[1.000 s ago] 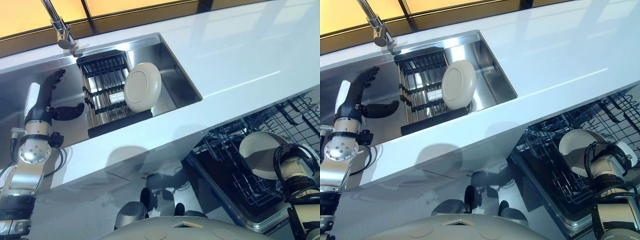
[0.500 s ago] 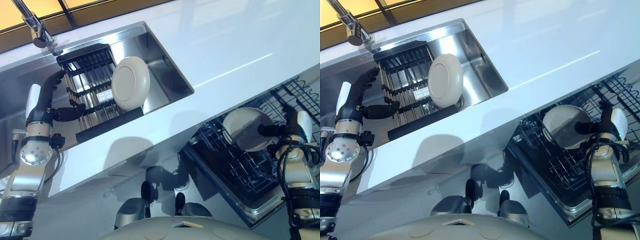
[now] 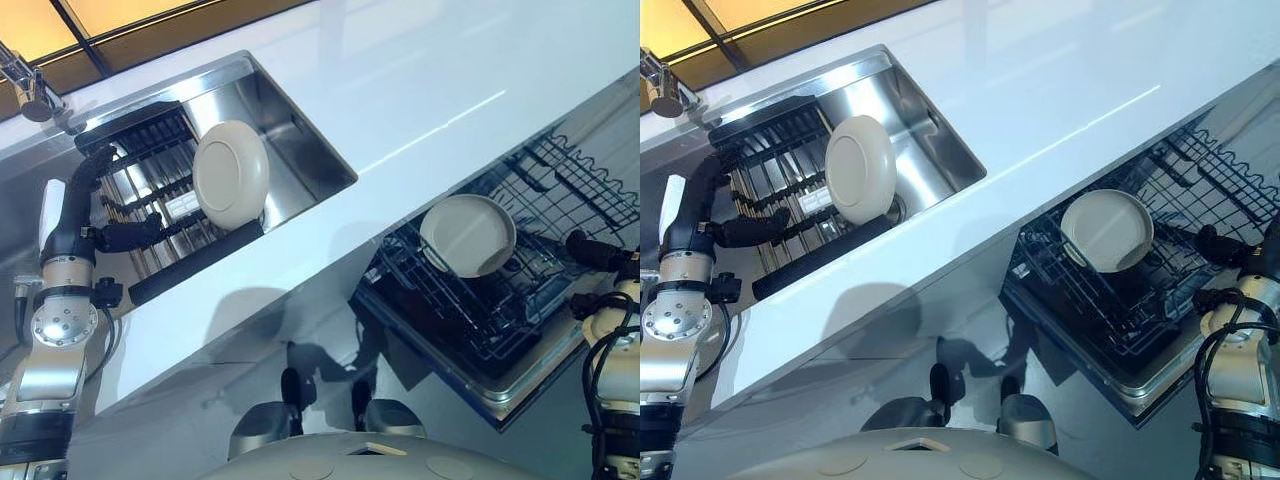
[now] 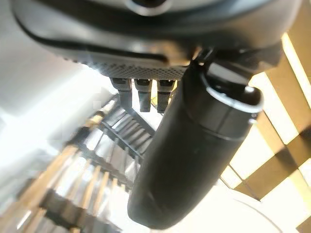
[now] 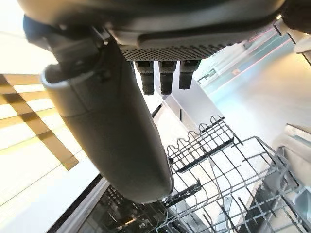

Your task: Pick up plates and place into dishwasher.

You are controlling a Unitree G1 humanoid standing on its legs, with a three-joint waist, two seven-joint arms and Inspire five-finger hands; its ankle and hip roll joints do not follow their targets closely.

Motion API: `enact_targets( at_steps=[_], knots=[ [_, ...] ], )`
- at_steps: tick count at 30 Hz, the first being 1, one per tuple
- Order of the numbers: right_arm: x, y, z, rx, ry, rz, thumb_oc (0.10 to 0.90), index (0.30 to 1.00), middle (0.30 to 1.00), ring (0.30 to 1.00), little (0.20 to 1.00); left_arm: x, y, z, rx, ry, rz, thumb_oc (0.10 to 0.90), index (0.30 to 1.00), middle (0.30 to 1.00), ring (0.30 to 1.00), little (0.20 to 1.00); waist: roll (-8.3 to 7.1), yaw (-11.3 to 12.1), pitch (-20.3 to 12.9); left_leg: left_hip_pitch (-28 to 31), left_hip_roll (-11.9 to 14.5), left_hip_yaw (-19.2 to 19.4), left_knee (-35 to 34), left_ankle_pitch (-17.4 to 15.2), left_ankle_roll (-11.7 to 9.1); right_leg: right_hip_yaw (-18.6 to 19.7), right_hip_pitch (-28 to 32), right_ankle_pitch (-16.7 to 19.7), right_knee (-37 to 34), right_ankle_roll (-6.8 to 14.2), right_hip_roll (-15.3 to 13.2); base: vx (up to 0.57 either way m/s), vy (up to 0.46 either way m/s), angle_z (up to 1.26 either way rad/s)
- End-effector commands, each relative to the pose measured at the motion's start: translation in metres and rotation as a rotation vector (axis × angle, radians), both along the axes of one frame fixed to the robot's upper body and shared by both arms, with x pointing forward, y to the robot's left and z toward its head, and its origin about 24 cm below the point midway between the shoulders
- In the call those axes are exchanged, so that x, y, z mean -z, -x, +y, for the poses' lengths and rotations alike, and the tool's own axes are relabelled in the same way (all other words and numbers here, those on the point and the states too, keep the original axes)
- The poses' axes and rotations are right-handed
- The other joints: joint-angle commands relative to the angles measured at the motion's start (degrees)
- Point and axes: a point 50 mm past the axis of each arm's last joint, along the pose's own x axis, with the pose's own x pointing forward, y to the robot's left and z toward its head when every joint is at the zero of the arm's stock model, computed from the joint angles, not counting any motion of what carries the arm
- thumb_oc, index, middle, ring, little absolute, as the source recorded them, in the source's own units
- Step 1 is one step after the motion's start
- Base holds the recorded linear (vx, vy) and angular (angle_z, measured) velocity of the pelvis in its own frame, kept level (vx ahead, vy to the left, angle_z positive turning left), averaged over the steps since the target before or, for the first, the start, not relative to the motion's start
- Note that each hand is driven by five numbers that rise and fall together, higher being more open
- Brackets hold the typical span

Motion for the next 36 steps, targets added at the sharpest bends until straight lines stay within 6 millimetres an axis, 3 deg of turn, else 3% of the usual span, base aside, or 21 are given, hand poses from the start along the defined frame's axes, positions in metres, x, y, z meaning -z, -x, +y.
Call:
enact_targets(
  at_steps=[1, 6, 9, 16, 20, 26, 36],
  knots=[
    [-0.059, -0.011, 0.015, -0.197, 0.033, -0.315, 0.8, 0.9, 0.9, 0.9, 0.9, -0.057, -0.001, 0.0, 0.015, -0.141, -0.268, 0.8, 0.9, 0.9, 0.9, 0.9, 1.54, 0.0, -6.6, 1.3, -3.1, 0.5, 1.9, -8.3, 1.2, -0.2, -7.1, -0.9, 7.6, 4.5, 2.6, -0.06, 0.012, -0.1],
    [-0.059, -0.018, 0.051, -0.532, -0.122, -0.416, 0.8, 0.9, 0.9, 0.9, 0.9, -0.066, -0.001, -0.004, 0.033, -0.227, -0.3, 0.8, 0.9, 0.9, 0.9, 0.9, 1.83, -0.3, -7.3, 1.1, -3.1, 0.8, 2.0, -8.3, 1.1, -0.3, -7.3, -0.8, 7.2, 4.4, 2.4, -0.02, 0.01, -0.06],
    [-0.053, -0.016, 0.063, -0.623, -0.203, -0.461, 0.8, 0.9, 0.9, 0.9, 0.9, -0.069, -0.001, -0.002, 0.027, -0.276, -0.32, 0.8, 0.9, 0.9, 0.9, 0.9, 2.13, -0.9, -7.6, 1.0, -3.2, 1.2, 2.0, -8.3, 1.0, 0.0, -7.4, -0.8, 6.8, 4.4, 2.4, 0.0, 0.0, 0.0],
    [-0.046, -0.006, 0.061, -0.624, -0.228, -0.532, 0.8, 0.9, 0.9, 0.9, 0.9, -0.087, 0.001, 0.004, 0.001, -0.386, -0.35, 0.8, 0.9, 0.9, 0.9, 0.9, 3.03, -2.7, -8.4, 1.1, -3.3, 1.9, 1.5, -8.3, 0.9, 1.3, -7.7, -0.3, 5.8, 4.8, 2.6, -0.02, 0.039, -0.08],
    [-0.047, -0.01, 0.072, -0.804, -0.33, -0.541, 0.8, 0.9, 0.9, 0.9, 0.9, -0.1, -0.003, 0.003, 0.011, -0.45, -0.355, 0.8, 0.9, 0.9, 0.9, 0.9, 3.39, -3.4, -8.7, 1.0, -3.3, 2.6, 1.7, -8.3, 0.9, 1.9, -7.9, 0.1, 5.5, 4.9, 2.6, -0.02, 0.028, -0.13],
    [-0.029, -0.022, 0.109, -1.232, -0.544, -0.308, 0.8, 0.9, 0.9, 0.9, 0.9, -0.121, -0.014, 0.001, 0.052, -0.53, -0.354, 0.8, 0.9, 0.9, 0.9, 0.9, 3.53, -3.9, -9.5, 1.1, -3.4, 3.0, 1.4, -8.6, 1.0, 2.2, -7.9, -0.2, 5.5, 5.1, 2.4, 0.01, 0.008, -0.11],
    [-0.009, -0.022, 0.126, -1.506, -0.597, 0.068, 0.8, 0.9, 0.9, 0.9, 0.9, -0.148, -0.028, 0.01, 0.04, -0.575, -0.363, 0.8, 0.9, 0.9, 0.9, 0.9, 3.35, -5.1, -10.2, 0.9, -3.0, 3.9, 1.1, -8.2, 0.8, 3.0, -8.7, 0.1, 6.1, 5.4, 2.5, 0.0, 0.0, 0.0]
  ],
)
